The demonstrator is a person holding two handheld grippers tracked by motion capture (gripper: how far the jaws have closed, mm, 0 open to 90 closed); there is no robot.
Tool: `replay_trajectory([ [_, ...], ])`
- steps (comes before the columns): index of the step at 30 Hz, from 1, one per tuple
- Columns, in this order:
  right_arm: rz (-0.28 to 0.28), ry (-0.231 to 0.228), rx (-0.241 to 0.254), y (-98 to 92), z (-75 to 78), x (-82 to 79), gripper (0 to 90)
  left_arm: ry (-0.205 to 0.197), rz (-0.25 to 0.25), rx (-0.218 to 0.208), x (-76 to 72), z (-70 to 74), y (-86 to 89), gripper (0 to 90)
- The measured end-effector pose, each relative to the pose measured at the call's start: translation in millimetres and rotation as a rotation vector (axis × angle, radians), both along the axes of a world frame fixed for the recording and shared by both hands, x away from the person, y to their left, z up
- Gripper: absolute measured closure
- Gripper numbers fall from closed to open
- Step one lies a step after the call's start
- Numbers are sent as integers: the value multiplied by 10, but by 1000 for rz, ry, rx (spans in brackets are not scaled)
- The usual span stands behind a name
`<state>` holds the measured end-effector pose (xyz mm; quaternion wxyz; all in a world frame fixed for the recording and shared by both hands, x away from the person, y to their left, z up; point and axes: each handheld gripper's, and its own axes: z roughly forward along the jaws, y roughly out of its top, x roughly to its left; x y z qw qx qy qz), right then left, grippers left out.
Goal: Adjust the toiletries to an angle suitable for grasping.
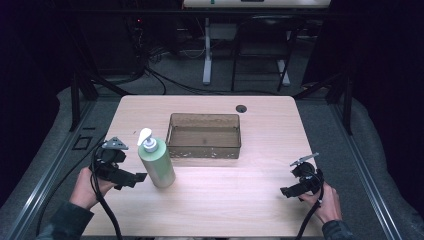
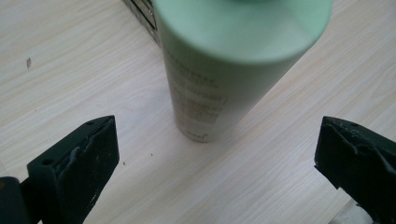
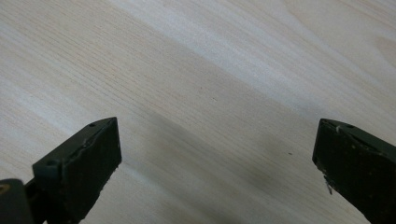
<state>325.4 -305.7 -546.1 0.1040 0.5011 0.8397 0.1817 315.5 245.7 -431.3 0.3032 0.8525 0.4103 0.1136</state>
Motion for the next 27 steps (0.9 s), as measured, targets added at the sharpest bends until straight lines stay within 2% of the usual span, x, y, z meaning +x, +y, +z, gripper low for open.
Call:
replay_trajectory([
  [9, -2, 2, -3, 0, -3, 1, 10, -33, -20, -19, -15, 235, -130, 0],
  [20, -8, 4, -2, -4, -9, 1, 10, -84, -35, 7, 50, 497, -310, 0],
  [27, -10, 9, 0, -5, -17, 3, 12, -107, -43, 45, 141, 635, -448, 0],
])
